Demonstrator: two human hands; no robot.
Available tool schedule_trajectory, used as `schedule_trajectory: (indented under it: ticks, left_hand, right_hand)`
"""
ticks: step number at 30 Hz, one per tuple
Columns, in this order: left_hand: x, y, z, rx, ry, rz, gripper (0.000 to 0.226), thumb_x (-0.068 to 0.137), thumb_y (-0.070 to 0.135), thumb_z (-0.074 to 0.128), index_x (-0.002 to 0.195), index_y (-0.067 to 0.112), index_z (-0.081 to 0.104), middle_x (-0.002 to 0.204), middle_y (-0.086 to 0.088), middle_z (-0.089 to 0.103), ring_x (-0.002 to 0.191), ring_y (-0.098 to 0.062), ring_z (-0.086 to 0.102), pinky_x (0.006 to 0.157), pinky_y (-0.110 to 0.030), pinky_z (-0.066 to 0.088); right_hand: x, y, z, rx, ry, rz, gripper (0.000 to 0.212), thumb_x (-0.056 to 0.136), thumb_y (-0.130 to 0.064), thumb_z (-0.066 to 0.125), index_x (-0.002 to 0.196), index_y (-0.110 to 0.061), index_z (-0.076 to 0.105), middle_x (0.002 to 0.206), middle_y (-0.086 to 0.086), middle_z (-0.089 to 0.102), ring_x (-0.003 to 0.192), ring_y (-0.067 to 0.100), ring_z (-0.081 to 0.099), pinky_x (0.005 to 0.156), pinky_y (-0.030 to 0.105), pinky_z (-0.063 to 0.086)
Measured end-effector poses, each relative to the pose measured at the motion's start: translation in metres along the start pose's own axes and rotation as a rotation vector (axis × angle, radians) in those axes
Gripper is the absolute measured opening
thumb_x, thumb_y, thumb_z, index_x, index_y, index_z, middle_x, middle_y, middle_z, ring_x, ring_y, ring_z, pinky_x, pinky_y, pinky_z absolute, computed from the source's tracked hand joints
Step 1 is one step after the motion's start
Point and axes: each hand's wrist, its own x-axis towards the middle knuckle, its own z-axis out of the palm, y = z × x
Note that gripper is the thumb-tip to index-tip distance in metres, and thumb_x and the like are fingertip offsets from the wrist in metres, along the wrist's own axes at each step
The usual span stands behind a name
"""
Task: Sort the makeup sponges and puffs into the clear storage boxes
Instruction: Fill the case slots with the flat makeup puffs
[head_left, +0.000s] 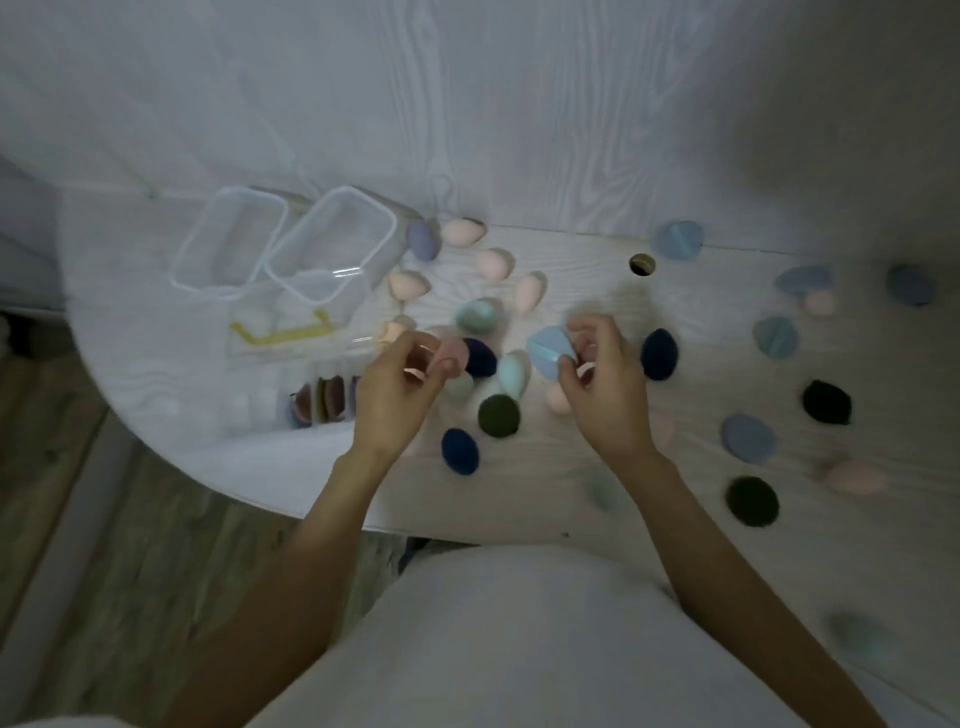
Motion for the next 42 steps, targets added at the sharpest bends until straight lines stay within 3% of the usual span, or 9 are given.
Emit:
schedule_trajectory:
  ticks: [4,8,12,16,19,21,27,36,42]
  left_hand:
    - [-0.026,-0.046,-0.056,-0.059,0.156,-0.178,0.022,0.085,0.017,0.065,0.097,0.024,0.048,0.083,0.015,0.059,0.075,-0.003,0.06,0.065,-0.014,0.046]
    - [-0.03,-0.087,-0.093,-0.047,0.166,-0.218,0.013,0.086,0.017,0.062,0.084,0.024,0.051,0.093,0.006,0.064,0.08,-0.013,0.063,0.071,-0.027,0.052]
    - [-0.021,-0.103,-0.114,-0.053,0.116,-0.234,0.006,0.088,0.016,0.061,0.083,0.018,0.057,0.087,0.013,0.064,0.079,-0.007,0.062,0.065,-0.013,0.047]
    - [-0.014,-0.12,-0.137,-0.032,0.128,-0.25,0.002,0.088,0.018,0.059,0.088,0.018,0.061,0.09,0.009,0.065,0.078,-0.005,0.061,0.068,-0.019,0.05]
    - [-0.01,-0.125,-0.142,0.014,0.084,-0.221,0.006,0.087,0.02,0.059,0.088,0.019,0.064,0.092,0.006,0.068,0.076,-0.005,0.063,0.067,-0.018,0.051]
    - [-0.007,-0.125,-0.141,0.06,0.033,-0.186,0.006,0.085,0.023,0.059,0.085,0.022,0.065,0.09,0.006,0.068,0.076,-0.005,0.064,0.068,-0.019,0.053]
    - [-0.005,-0.117,-0.141,0.005,0.005,-0.168,0.01,0.083,0.013,0.065,0.085,0.022,0.064,0.087,0.011,0.064,0.071,0.002,0.059,0.061,0.002,0.041]
    - [0.002,-0.121,-0.137,0.151,-0.038,-0.116,0.008,0.085,0.017,0.063,0.09,0.019,0.069,0.095,0.0,0.069,0.075,-0.009,0.063,0.067,-0.018,0.049]
    - [0.006,-0.133,-0.125,0.335,-0.161,-0.071,0.012,0.084,0.019,0.066,0.094,0.017,0.071,0.097,-0.004,0.067,0.079,-0.016,0.061,0.068,-0.023,0.042]
  right_hand:
    - [-0.011,-0.035,0.055,0.05,-0.133,0.017,0.034,0.086,-0.009,0.062,0.118,-0.012,0.052,0.093,0.001,0.057,0.081,0.013,0.055,0.074,0.026,0.047]
    - [-0.019,-0.063,0.098,0.057,-0.172,0.027,0.033,0.087,-0.01,0.062,0.119,-0.012,0.052,0.095,0.001,0.057,0.081,0.013,0.056,0.072,0.024,0.047]
    - [-0.027,-0.079,0.123,0.045,-0.169,0.032,0.032,0.087,-0.01,0.061,0.118,-0.01,0.053,0.099,0.005,0.059,0.088,0.018,0.058,0.074,0.031,0.05]
    - [-0.034,-0.091,0.141,0.019,-0.136,0.05,0.033,0.087,-0.01,0.062,0.118,-0.009,0.052,0.101,0.007,0.059,0.091,0.014,0.055,0.068,0.015,0.042]
    - [-0.038,-0.097,0.152,0.033,-0.131,0.087,0.035,0.088,-0.011,0.061,0.121,-0.013,0.051,0.095,-0.006,0.055,0.088,0.008,0.053,0.071,0.02,0.043]
    - [-0.04,-0.101,0.158,0.034,-0.121,0.081,0.034,0.087,-0.01,0.061,0.12,-0.012,0.053,0.085,-0.018,0.049,0.079,0.0,0.05,0.07,0.012,0.04]
    - [-0.044,-0.1,0.159,0.005,-0.102,0.03,0.031,0.087,-0.008,0.061,0.118,-0.009,0.055,0.082,-0.024,0.044,0.075,-0.006,0.047,0.067,0.001,0.038]
    - [-0.045,-0.091,0.153,0.019,-0.12,0.019,0.032,0.087,-0.009,0.061,0.118,-0.009,0.054,0.09,-0.008,0.051,0.076,-0.001,0.048,0.065,0.004,0.04]
    - [-0.047,-0.087,0.153,0.03,-0.14,0.021,0.031,0.086,-0.01,0.061,0.116,-0.01,0.055,0.092,0.0,0.057,0.084,0.014,0.057,0.069,0.022,0.048]
